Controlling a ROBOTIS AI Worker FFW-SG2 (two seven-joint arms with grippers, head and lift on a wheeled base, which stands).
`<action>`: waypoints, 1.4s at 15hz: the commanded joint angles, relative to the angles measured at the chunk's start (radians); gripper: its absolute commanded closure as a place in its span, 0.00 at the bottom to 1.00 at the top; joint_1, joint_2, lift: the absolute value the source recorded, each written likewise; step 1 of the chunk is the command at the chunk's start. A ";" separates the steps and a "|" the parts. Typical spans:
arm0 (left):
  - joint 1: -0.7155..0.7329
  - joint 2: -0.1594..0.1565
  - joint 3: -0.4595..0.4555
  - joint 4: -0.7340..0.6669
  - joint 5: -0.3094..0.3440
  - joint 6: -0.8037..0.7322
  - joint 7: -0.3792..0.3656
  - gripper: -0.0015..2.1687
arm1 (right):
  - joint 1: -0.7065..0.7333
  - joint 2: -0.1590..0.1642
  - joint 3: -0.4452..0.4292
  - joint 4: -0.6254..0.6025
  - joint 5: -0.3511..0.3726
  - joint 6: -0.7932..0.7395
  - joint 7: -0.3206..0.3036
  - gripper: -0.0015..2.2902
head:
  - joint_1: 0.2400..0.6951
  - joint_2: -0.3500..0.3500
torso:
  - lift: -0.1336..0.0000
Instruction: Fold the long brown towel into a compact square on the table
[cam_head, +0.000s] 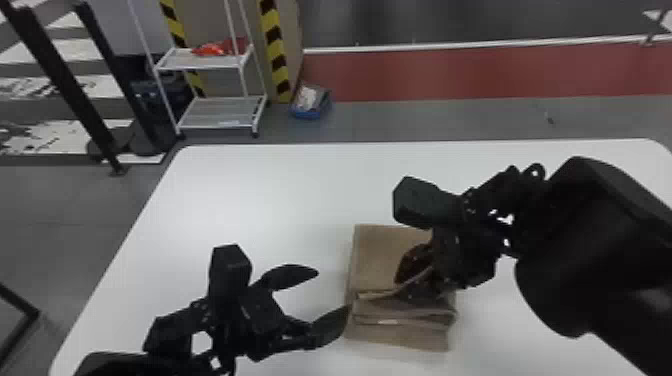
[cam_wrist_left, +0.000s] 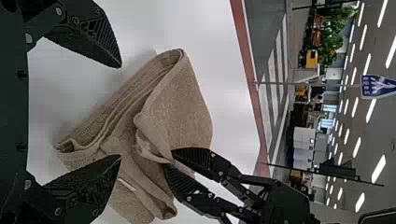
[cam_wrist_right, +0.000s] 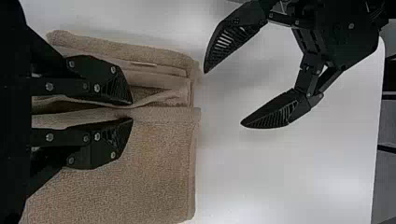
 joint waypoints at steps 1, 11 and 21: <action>-0.003 -0.003 0.002 0.002 0.004 0.000 0.000 0.11 | 0.001 0.013 -0.010 0.010 -0.076 0.020 0.001 0.21 | 1.00 0.68 | 0.07; -0.008 -0.003 0.097 -0.026 0.136 0.006 -0.003 0.10 | 0.139 0.139 -0.439 0.068 -0.312 0.045 -0.320 0.07 | 1.00 0.70 | 0.07; 0.132 -0.003 0.290 -0.101 0.550 -0.107 0.429 0.06 | 0.727 0.433 -0.628 -0.267 -0.252 -0.311 -0.992 0.05 | 1.00 0.76 | 0.07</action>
